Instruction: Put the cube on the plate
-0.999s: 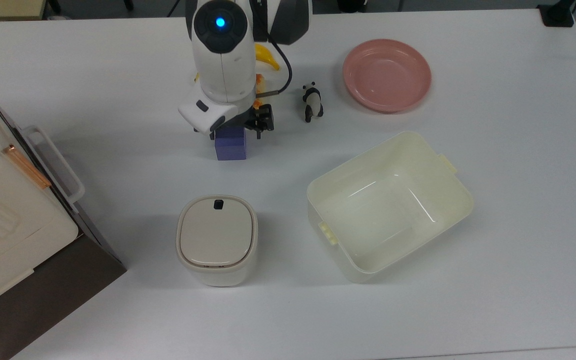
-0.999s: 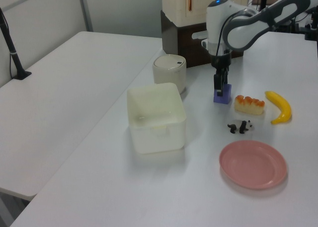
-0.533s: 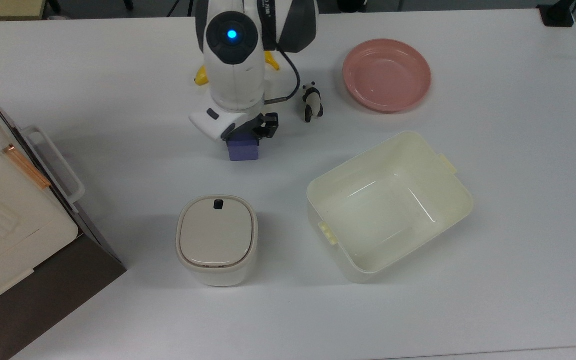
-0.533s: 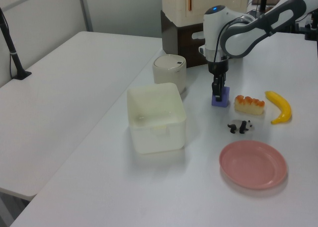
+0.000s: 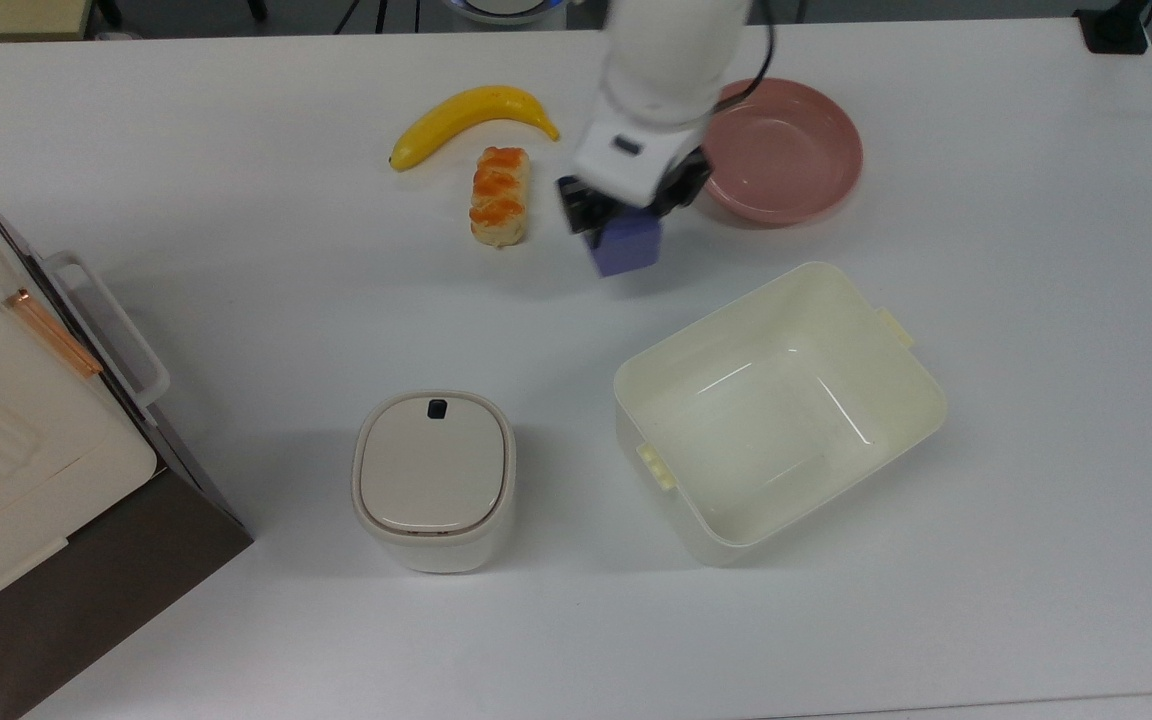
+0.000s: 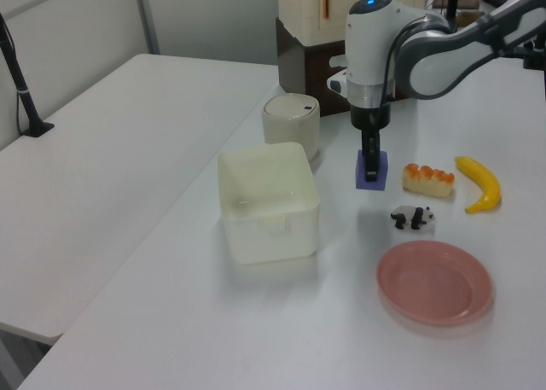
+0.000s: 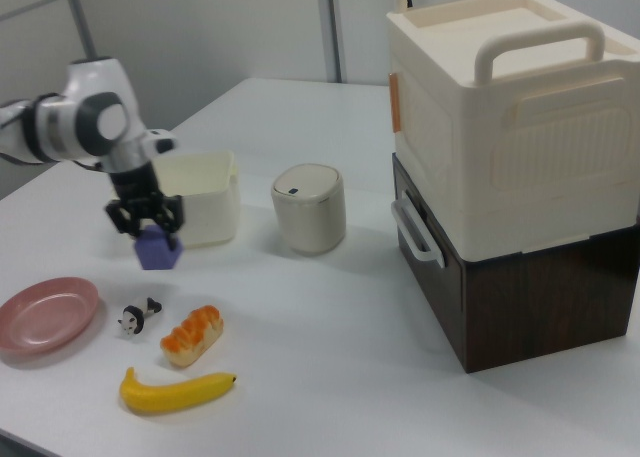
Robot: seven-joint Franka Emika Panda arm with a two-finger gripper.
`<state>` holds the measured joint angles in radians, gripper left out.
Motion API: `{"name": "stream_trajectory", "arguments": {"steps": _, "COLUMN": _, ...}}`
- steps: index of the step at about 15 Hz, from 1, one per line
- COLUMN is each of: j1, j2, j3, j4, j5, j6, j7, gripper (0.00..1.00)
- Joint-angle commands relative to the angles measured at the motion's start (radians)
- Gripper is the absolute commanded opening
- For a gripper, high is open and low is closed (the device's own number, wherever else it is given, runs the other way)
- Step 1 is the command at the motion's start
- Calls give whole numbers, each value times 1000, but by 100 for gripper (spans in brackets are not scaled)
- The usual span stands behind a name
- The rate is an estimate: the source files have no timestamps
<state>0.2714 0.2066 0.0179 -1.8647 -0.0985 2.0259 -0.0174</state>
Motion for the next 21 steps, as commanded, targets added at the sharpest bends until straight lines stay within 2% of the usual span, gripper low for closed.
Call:
{"name": "stream_trajectory", "arguments": {"steps": 1, "j1": 26, "j2": -39, "j3": 98, "j4": -24, "j5": -23, "j6": -76, "j7": 14, "gripper": 32}}
{"name": "stream_trajectory", "arguments": {"steps": 5, "j1": 26, "j2": -36, "j3": 218, "j4": -48, "j5": -23, "j6": -142, "j7": 16, "gripper": 36}}
{"name": "stream_trajectory", "arguments": {"steps": 7, "j1": 26, "j2": -36, "j3": 264, "j4": -48, "j5": -23, "j6": -188, "j7": 16, "gripper": 41}}
{"name": "stream_trajectory", "arguments": {"steps": 8, "j1": 28, "j2": -36, "j3": 281, "j4": -45, "j5": -23, "j6": -216, "j7": 16, "gripper": 46}}
{"name": "stream_trajectory", "arguments": {"steps": 9, "j1": 32, "j2": -36, "j3": 290, "j4": -44, "j5": -23, "j6": -234, "j7": 16, "gripper": 59}}
{"name": "stream_trajectory", "arguments": {"steps": 10, "j1": 43, "j2": -35, "j3": 292, "j4": -44, "j5": -23, "j6": -239, "j7": 17, "gripper": 82}}
{"name": "stream_trajectory", "arguments": {"steps": 11, "j1": 52, "j2": -33, "j3": 292, "j4": -42, "j5": -23, "j6": -239, "j7": 25, "gripper": 100}}
{"name": "stream_trajectory", "arguments": {"steps": 15, "j1": 52, "j2": -27, "j3": 292, "j4": -18, "j5": -21, "j6": -249, "j7": 122, "gripper": 100}}
{"name": "stream_trajectory", "arguments": {"steps": 17, "j1": 32, "j2": -26, "j3": 281, "j4": 42, "j5": -21, "j6": -277, "j7": 140, "gripper": 100}}
{"name": "stream_trajectory", "arguments": {"steps": 21, "j1": -156, "j2": -35, "j3": 258, "j4": 165, "j5": -24, "j6": -296, "j7": 139, "gripper": 100}}
